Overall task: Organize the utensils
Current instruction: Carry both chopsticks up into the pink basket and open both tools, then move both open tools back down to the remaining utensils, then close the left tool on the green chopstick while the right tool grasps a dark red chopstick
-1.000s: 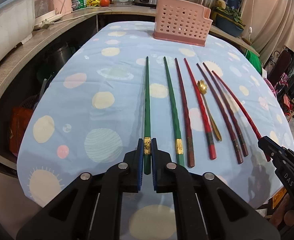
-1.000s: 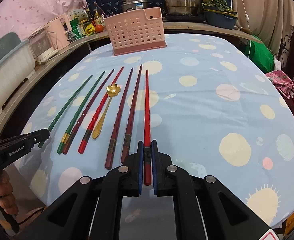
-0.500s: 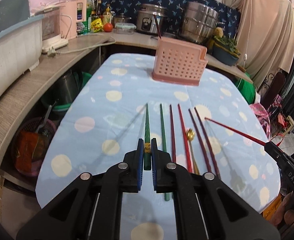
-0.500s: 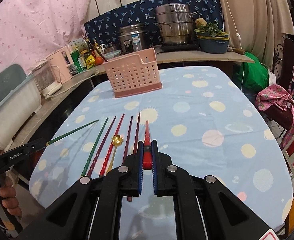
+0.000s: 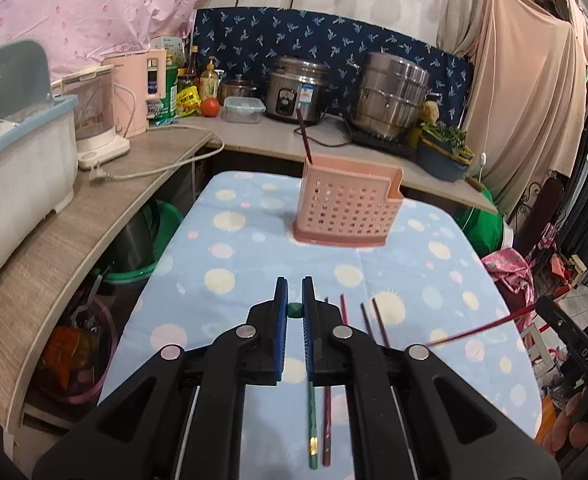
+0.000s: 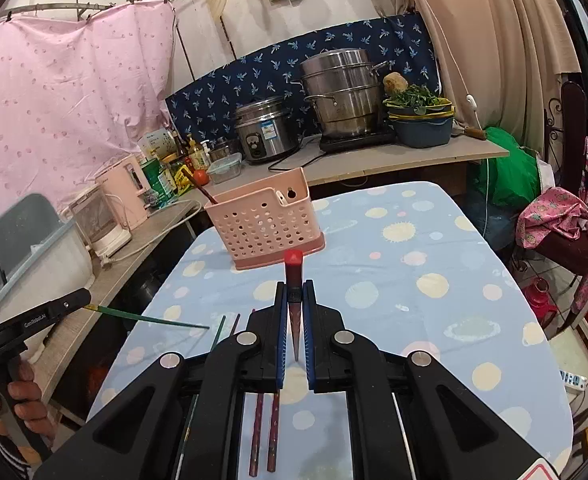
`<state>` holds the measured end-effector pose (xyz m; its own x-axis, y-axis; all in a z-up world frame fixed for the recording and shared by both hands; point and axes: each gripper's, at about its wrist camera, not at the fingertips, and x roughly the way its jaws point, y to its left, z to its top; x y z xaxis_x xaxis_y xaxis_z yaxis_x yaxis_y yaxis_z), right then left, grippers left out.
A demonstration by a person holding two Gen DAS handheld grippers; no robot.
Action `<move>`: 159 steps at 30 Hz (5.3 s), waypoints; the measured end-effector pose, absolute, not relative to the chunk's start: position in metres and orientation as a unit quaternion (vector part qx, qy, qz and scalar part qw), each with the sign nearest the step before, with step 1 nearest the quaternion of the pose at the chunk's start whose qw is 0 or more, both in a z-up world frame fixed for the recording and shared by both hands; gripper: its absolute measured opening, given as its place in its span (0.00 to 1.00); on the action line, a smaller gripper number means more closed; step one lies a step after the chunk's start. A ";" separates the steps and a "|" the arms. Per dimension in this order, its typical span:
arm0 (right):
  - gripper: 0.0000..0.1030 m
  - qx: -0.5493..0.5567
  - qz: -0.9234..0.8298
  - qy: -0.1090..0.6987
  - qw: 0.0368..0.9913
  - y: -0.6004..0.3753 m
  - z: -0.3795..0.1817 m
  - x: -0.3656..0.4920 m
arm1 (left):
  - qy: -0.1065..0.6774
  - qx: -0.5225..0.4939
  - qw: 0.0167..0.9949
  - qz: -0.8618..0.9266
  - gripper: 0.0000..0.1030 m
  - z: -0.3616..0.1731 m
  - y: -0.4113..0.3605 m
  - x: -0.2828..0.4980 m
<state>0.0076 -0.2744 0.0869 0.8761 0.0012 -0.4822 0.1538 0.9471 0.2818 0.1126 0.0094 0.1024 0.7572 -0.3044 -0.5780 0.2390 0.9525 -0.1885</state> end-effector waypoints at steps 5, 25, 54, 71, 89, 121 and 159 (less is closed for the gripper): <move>0.07 0.166 -0.032 0.238 0.956 -0.292 0.098 0.025 | 0.302 -0.063 0.938 -0.155 0.07 0.127 0.003 0.134; 0.07 0.197 0.010 0.122 0.973 -0.327 0.194 0.165 | 0.148 -0.087 0.971 -0.163 0.07 0.264 -0.045 0.241; 0.20 0.189 0.002 0.204 0.961 -0.314 0.115 0.286 | 0.225 -0.084 0.962 -0.132 0.20 0.168 -0.069 0.352; 0.35 0.173 0.015 0.204 0.963 -0.300 0.123 0.218 | 0.242 -0.066 0.960 -0.128 0.44 0.158 -0.052 0.302; 0.37 0.162 0.001 0.312 0.936 -0.254 0.038 0.065 | 0.333 -0.007 0.932 -0.140 0.54 0.070 -0.028 0.167; 0.26 0.094 -0.015 0.410 0.907 -0.194 -0.062 -0.004 | 0.441 0.007 0.887 -0.135 0.54 -0.051 -0.008 0.061; 0.15 0.068 -0.025 0.405 0.911 -0.187 -0.068 -0.006 | 0.444 0.040 0.887 -0.120 0.36 -0.069 -0.015 0.056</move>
<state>-0.0060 -0.1875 -0.0679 0.6708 0.0096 -0.7416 0.1009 0.9894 0.1041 0.0564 -0.0146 -0.0691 0.5773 -0.1777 -0.7970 0.2479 0.9681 -0.0363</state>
